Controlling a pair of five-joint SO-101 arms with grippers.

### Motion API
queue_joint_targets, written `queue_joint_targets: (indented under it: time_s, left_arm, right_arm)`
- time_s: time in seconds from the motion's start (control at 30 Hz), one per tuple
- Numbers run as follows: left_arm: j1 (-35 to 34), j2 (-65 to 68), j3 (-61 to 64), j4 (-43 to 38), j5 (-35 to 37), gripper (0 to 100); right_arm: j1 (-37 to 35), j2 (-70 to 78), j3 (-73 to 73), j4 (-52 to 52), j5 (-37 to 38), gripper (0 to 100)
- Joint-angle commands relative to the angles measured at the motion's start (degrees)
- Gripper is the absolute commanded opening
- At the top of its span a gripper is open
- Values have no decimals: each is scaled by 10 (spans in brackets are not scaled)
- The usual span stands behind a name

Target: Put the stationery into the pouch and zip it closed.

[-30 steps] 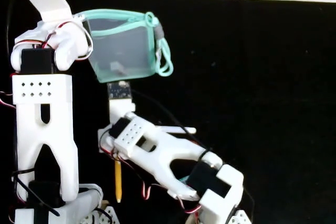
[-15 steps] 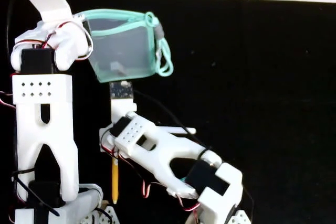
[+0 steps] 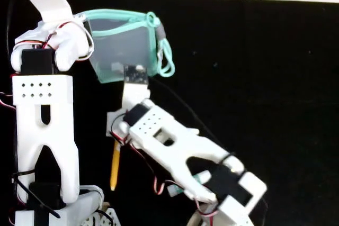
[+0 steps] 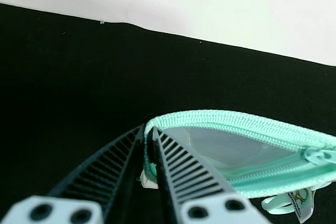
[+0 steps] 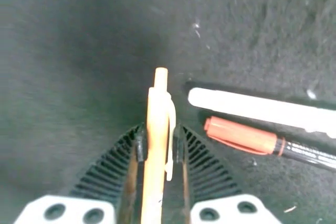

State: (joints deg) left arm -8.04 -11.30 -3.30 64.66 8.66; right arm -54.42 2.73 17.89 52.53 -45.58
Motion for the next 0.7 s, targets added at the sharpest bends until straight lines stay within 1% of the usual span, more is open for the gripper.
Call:
queue_joint_targets:
  time_s: [0.0, 0.13, 0.3, 0.53, 0.67]
  left_arm:
    - [-4, 9, 3, -4, 4, 7]
    - [-4, 9, 3, -4, 4, 7]
    - [-4, 9, 3, -4, 4, 7]
    - [-1, 9, 3, -4, 4, 7]
    - [0, 9, 4, -4, 4, 7]
  right_arm:
    - [17, -57, -7, 25, -3, 6]
    - [57, -81, -7, 51, -1, 6]
    - [116, -136, -7, 80, 43, 6]
    - [198, -233, -9, 78, 97, 6]
    - [239, -264, -51, 80, 132, 6]
